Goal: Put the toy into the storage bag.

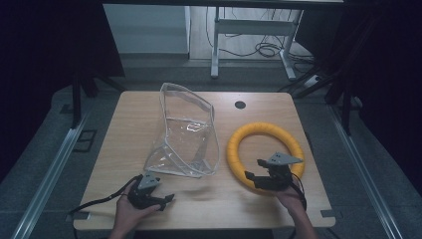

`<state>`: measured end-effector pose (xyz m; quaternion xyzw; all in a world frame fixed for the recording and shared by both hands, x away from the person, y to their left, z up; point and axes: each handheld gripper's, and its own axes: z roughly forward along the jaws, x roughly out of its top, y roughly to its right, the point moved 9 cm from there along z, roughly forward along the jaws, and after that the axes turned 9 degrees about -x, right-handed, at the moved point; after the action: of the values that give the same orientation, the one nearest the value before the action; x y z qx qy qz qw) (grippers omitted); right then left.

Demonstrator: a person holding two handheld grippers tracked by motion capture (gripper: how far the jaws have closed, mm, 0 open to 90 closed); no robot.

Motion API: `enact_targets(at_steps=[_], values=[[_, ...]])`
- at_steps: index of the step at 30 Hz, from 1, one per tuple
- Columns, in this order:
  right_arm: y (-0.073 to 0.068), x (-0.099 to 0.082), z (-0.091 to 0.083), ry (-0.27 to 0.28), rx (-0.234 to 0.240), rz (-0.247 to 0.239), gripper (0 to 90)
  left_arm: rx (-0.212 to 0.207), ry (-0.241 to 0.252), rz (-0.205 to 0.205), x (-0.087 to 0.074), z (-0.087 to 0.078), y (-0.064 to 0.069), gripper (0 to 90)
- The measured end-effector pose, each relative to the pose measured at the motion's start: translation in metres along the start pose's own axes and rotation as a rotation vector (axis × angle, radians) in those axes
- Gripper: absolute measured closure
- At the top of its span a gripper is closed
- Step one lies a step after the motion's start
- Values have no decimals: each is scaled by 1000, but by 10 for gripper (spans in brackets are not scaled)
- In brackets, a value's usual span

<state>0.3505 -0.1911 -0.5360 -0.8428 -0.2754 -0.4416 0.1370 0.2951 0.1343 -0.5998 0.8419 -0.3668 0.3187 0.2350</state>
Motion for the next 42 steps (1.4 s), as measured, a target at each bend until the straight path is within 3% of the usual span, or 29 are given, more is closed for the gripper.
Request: enact_targets(at_steps=[6, 11, 20, 27, 29, 30, 35, 36, 37, 38, 42], values=[[1, 4, -6, -3, 14, 27, 325, -2, 7, -3, 1, -1, 0, 188], [-1, 7, -9, -25, 32, 19, 332, -2, 15, -5, 2, -3, 1, 189], [1, 23, -16, -124, 52, -81, 333, -3, 13, -2, 2, -2, 0, 189], [-10, 32, -11, -187, 127, -171, 364, -3, 17, -1, 3, -4, 0, 188], [-11, 32, -9, -210, 127, -186, 367, -4, 16, 0, 3, -3, 0, 188], [-14, 32, -5, -264, 146, -201, 370, -5, 15, -2, 2, -3, 0, 189], [-19, 25, 5, -398, 167, -261, 366, -5, 14, -1, 2, -3, 0, 188], [-19, 25, 5, -398, 167, -261, 366, -5, 14, -1, 2, -3, 0, 189], [-20, 23, 8, -422, 167, -271, 365, -5, 13, -1, 2, -3, 0, 189], [-21, 17, 13, -480, 163, -296, 362, -6, 13, 1, 2, -3, 0, 189], [-19, 9, 21, -549, 141, -331, 357, -6, 14, 0, 2, -3, 0, 188]])
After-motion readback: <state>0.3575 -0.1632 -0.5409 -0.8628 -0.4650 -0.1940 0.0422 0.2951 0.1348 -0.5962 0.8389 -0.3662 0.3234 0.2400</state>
